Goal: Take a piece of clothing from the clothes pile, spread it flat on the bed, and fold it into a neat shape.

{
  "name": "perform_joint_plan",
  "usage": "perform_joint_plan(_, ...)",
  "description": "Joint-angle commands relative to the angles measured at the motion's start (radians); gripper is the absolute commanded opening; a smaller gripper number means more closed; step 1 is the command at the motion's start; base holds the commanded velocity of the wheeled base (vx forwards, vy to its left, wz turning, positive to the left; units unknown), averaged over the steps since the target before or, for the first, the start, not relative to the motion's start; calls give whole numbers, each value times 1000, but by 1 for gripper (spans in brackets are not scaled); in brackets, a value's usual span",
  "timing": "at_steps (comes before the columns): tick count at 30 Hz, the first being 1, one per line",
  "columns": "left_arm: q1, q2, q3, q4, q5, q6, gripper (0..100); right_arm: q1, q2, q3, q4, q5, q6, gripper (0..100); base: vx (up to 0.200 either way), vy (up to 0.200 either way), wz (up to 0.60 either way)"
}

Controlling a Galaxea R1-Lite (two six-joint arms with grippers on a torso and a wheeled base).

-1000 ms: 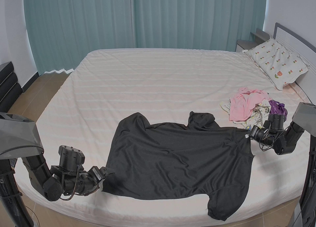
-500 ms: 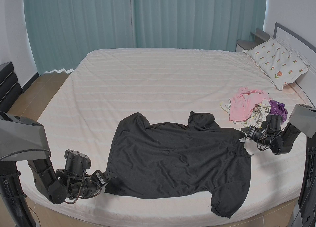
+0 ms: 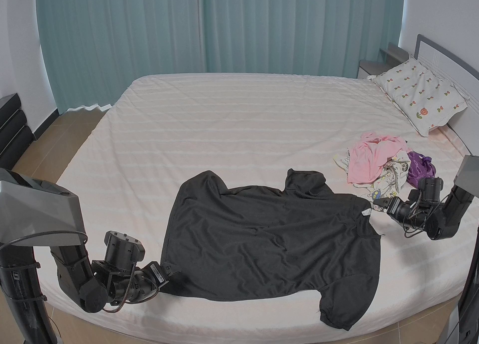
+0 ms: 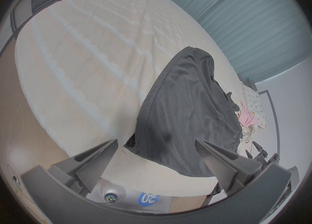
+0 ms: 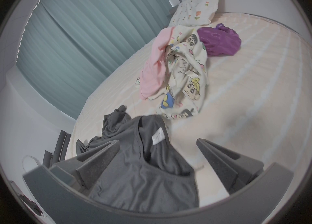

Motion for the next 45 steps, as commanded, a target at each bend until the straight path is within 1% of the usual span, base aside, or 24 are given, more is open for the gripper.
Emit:
perform_joint_plan(1, -2, 13, 3, -5, 2, 2, 100, 20, -119, 156, -7, 5, 39, 100, 0, 0, 0)
perform_joint_plan(4, -2, 13, 3, -5, 2, 2, 100, 58, -153, 245, -8, -6, 94, 100, 0, 0, 0)
perform_joint_plan(9, -2, 13, 3, -3, 2, 2, 100, 98, -215, 358, -8, -12, 258, 100, 0, 0, 0)
perform_joint_plan(12, -5, 13, 2, -5, 2, 2, 100, 110, -219, 412, -18, -7, 298, 100, -133, 0, 0)
perform_joint_plan(19, -12, 22, -8, -5, 8, 2, 100, 126, -169, 461, -79, -9, 298, 100, -200, 0, 0)
perform_joint_plan(21, -14, 23, -9, -5, 8, 2, 100, 127, -169, 469, -90, -9, 298, 100, 0, 0, 0)
perform_joint_plan(24, -31, 63, -63, -5, 77, 2, 100, 129, -168, 498, -130, -7, 299, 100, 0, 0, 0)
perform_joint_plan(27, -39, 111, -132, 0, 154, 2, 100, 150, -166, 504, -140, -9, 301, 100, 0, 0, 0)
perform_joint_plan(29, -42, 117, -155, 6, 171, 5, 100, 161, -162, 509, -142, -9, 299, 100, 0, 0, 0)
perform_joint_plan(33, -54, 120, -187, 9, 172, 5, 100, 186, -150, 515, -145, -17, 298, 100, 0, 0, 0)
perform_joint_plan(37, -65, 135, -195, 14, 177, 7, 100, 204, -137, 518, -145, -46, 296, 100, 0, 0, 0)
perform_joint_plan(40, -72, 146, -198, 32, 181, 8, 100, 230, -108, 527, -151, -96, 292, 100, 0, 0, 0)
perform_joint_plan(42, -72, 146, -204, 41, 181, 11, 100, 239, -99, 541, -157, -106, 287, 100, 0, 0, 0)
perform_joint_plan(43, -71, 151, -221, 55, 195, 28, 100, 264, -84, 569, -180, -112, 267, 100, 0, 0, 0)
perform_joint_plan(45, -71, 163, -236, 64, 218, 34, 100, 284, -62, 590, -220, -115, 243, 100, 0, 0, 0)
